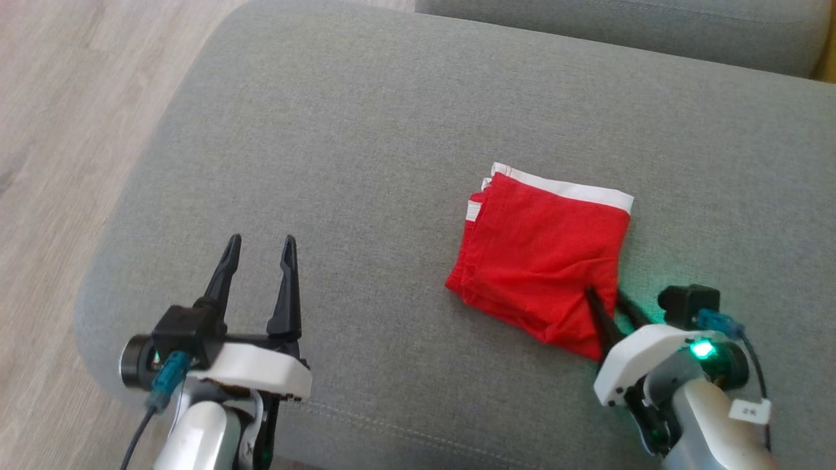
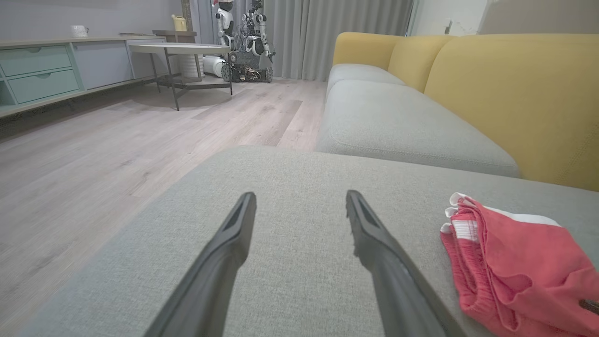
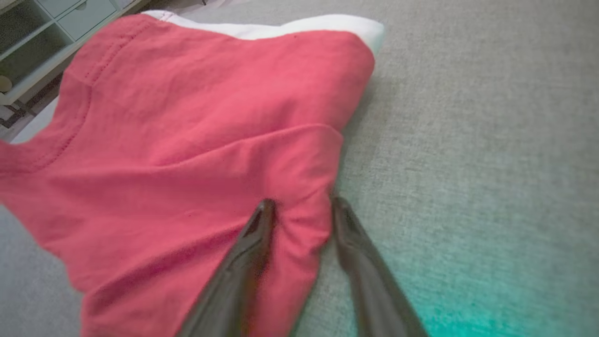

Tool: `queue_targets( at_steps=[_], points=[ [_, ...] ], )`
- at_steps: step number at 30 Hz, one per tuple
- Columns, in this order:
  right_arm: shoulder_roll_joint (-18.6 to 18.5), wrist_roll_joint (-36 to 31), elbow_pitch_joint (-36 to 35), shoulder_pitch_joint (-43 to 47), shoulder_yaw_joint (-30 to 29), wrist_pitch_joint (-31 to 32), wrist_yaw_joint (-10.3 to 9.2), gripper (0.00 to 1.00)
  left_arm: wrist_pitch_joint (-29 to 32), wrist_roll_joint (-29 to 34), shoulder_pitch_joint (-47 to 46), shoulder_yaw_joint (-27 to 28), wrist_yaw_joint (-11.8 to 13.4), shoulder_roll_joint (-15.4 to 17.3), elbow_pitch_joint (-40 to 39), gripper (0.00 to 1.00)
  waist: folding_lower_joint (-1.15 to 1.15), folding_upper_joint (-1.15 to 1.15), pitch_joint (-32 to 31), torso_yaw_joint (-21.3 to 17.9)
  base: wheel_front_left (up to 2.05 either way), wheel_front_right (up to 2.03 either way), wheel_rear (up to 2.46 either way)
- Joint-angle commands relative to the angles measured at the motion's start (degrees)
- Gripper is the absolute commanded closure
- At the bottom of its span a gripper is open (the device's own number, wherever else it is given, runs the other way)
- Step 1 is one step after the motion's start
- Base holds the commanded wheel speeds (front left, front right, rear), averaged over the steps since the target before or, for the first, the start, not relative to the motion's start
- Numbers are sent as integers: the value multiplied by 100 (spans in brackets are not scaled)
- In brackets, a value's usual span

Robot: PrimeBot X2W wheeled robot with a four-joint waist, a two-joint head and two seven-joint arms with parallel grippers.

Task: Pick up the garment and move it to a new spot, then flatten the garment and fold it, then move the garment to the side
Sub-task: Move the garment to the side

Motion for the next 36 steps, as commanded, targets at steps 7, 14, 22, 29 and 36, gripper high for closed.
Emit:
queue_targets(
  at_steps=[7, 14, 22, 29, 36],
  points=[
    [-41, 139, 214, -239, 458, -34, -5, 100, -69, 15, -322, 233, -50, 15, -168, 0, 0, 0, 35, -386, 0, 0, 0],
    [-294, 133, 118, -399, 855, 10, -5, 100, -70, 79, -367, 300, -67, 40, -299, 0, 0, 0, 147, -1168, 0, 0, 0],
    [-885, 133, -160, -575, 1256, 258, -5, 100, -70, 144, -507, 330, -109, 63, -387, 0, 0, 0, 289, -2075, 0, 0, 0],
    [-1716, 192, -573, -906, 1451, 498, -5, 100, -71, 212, -710, 301, -187, 105, -429, 0, 0, 0, 567, -2786, 0, 0, 0],
    [-2319, 276, -741, -1701, 1086, 492, -5, 100, -71, 298, -1055, 212, -286, 150, -405, 0, 0, 0, 1047, -3142, 0, 0, 0]
  ],
)
